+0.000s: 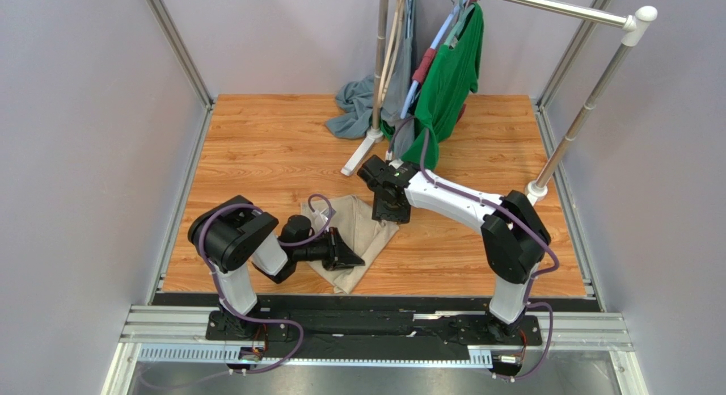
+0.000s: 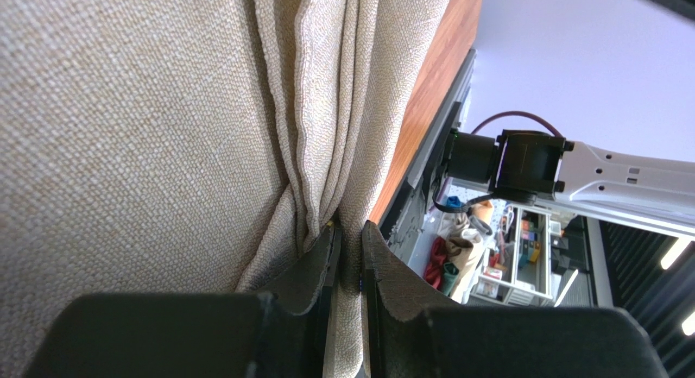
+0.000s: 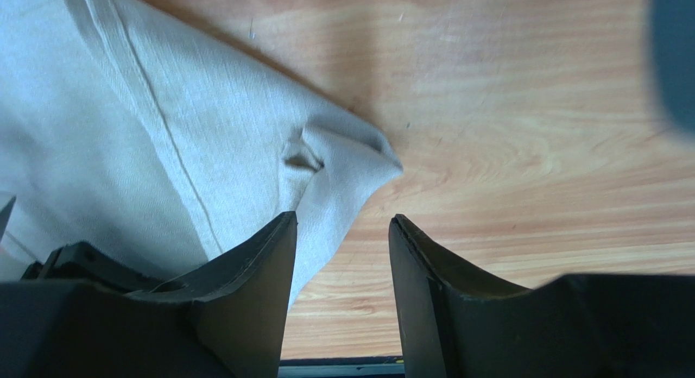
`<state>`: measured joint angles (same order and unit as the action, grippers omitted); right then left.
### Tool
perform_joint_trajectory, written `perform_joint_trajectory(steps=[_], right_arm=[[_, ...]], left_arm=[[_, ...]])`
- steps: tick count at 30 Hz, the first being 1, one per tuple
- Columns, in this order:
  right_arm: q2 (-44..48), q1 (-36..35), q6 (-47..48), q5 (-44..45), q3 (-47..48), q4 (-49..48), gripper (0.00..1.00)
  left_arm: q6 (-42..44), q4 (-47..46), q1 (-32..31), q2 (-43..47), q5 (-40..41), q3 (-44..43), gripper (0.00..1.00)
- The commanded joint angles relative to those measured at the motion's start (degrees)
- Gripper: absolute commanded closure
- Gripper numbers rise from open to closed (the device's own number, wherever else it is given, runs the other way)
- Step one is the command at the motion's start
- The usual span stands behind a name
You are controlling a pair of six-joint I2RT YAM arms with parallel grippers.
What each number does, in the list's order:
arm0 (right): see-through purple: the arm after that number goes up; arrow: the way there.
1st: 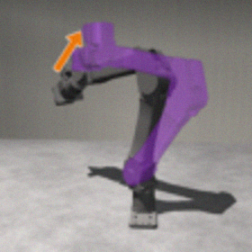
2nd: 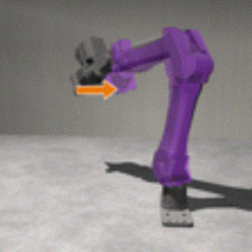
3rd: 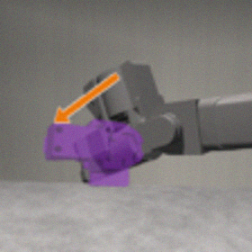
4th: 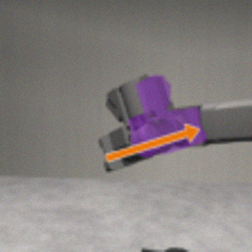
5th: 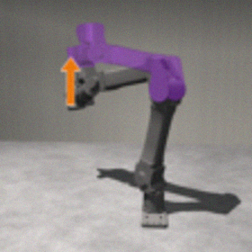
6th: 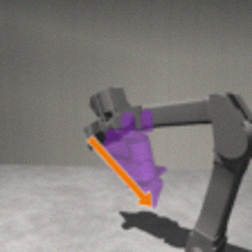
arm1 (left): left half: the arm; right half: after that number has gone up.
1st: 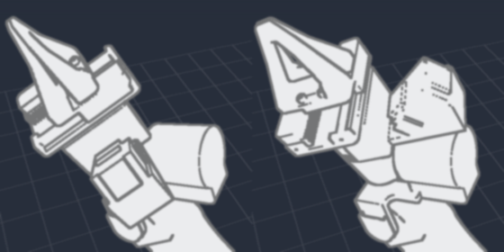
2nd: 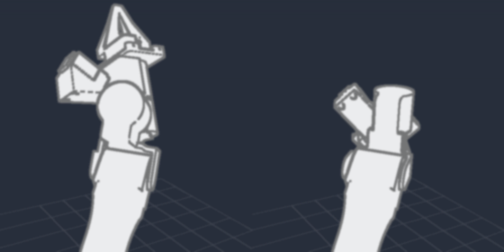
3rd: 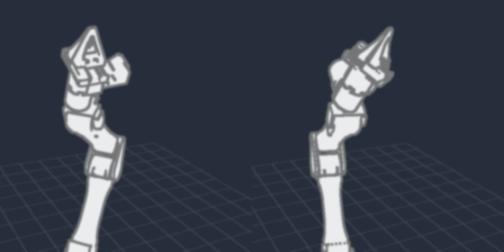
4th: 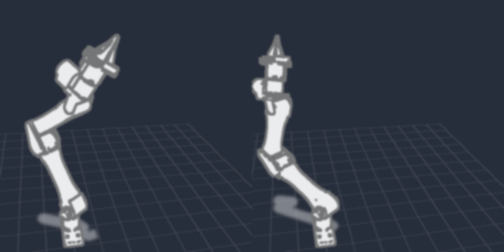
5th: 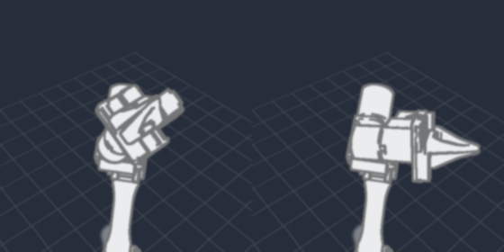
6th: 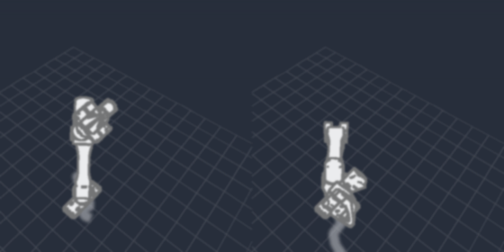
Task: Fold the napkin, place the utensils inside, and roll it up
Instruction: Roll the napkin with the utensil
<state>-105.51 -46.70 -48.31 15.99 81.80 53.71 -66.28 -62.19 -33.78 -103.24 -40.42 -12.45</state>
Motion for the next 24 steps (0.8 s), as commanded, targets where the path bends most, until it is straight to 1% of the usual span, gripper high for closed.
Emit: perform_joint_trajectory(steps=[1,3,4,7,9,12,17,24], right_arm=[[4.9,-2.1,-7.8,-2.5,-7.4,-11.2,0.50],[5.8,-3.3,-10.7,-4.4,-9.7,-13.9,0.51],[6.4,-3.7,-11.8,-4.6,-11.7,-16.9,0.51],[6.1,-4.9,-14.8,-6.2,-13.7,-20.4,0.51],[5.4,-5.5,-15.4,-6.8,-13.6,-20.6,0.51],[6.2,-6.4,-17.2,-4.8,-14.6,-19.9,0.51],[10.5,-6.4,-19.3,-2.5,-17.1,-19.3,0.52],[13.5,-6.5,-21.7,-2.6,-22.5,-20.0,0.53]], left_arm=[[-0.5,3.6,-0.4,-1.0,1.3,1.8,0.82],[-0.8,3.3,-0.4,-1.1,1.6,1.8,0.82],[-0.8,3.3,-0.4,-1.3,1.6,1.6,0.82],[-1.0,3.0,-0.4,-1.8,1.7,1.5,0.82],[-1.0,2.7,-0.4,-2.0,1.9,1.5,0.82],[-1.0,2.5,-0.4,-2.3,1.9,1.2,0.82],[-1.5,1.8,-0.4,-2.8,2.2,1.6,0.82],[-2.0,1.7,-0.4,-2.8,2.5,1.5,0.82]])
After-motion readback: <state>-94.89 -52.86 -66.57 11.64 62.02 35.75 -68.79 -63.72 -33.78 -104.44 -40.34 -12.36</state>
